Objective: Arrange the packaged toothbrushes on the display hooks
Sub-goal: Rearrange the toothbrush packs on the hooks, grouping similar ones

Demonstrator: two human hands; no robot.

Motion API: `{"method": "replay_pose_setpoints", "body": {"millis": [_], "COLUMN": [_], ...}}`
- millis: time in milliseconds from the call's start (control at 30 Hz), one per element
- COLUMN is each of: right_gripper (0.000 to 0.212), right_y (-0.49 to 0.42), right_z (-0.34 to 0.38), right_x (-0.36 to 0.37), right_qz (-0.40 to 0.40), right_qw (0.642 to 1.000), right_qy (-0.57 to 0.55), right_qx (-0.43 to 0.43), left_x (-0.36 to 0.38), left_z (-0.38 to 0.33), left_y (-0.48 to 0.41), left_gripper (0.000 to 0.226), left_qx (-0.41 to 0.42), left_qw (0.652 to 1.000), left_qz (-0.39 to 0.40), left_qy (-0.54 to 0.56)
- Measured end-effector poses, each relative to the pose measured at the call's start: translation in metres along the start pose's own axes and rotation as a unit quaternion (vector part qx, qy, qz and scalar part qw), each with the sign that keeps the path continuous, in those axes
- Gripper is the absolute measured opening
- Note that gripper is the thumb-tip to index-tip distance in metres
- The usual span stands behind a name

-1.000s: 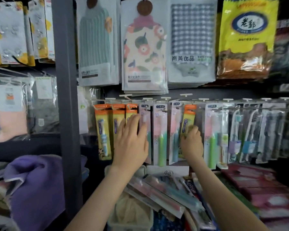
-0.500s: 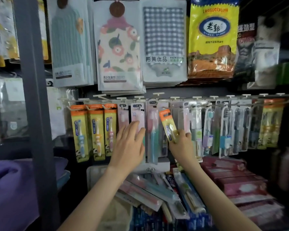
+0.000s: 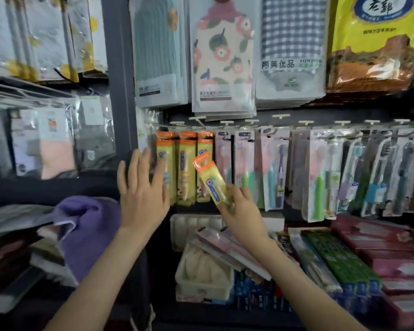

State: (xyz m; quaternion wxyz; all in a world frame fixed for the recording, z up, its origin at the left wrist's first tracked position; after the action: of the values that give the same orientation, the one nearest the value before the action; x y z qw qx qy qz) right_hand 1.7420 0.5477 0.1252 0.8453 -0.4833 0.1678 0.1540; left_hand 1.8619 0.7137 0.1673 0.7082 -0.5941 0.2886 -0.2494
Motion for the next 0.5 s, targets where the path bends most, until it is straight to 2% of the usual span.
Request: {"method": "replay_pose_setpoints", "body": {"millis": [133,267,367,500], "right_gripper": [0.054,0.036,0.039,0.037], "right_y": [-0.029,-0.058,-0.073,-0.078], "right_z": [0.028,0.044,0.045,0.044], "right_x": [0.047,0.069,0.080,0.090], "right_qz": [0.046,0.022,0.016,-0.005], "right_qw": [0.997,0.998,0.996,0.997], "right_qy": [0.059,0.064,0.084,0.055], "right_qx": [-0.018,-0.015,0.006,0.048], "left_x": [0.010,0.013,0.013,0.013], "left_z": [0.030,0.037,0.039,0.040], "left_y": [-0.008,-0.009,-0.009,-0.008], "left_gripper": [0.047,0.042,0.036,0.035], "left_qx": [0.045,0.046,0.045,0.045], "left_qw": [0.999,0.997,0.994,0.993], "left_qz": [0.000,-0.010,-0.016,-0.023], "left_qy": [-0.002,0.066,0.095,0.107]}}
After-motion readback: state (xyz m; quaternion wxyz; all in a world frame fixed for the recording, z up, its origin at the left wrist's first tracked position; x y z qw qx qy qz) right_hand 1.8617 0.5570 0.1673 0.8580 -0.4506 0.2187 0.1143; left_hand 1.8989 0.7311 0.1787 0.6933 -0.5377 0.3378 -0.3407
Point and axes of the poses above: each hand's wrist, its own y-axis away from the middle knuckle, its own x-axis out of the palm, z = x × y, the point moved 5 cm from there along -y, towards the middle knuckle, and after that the axes turned 7 degrees about -z, right-handed, at the moved point
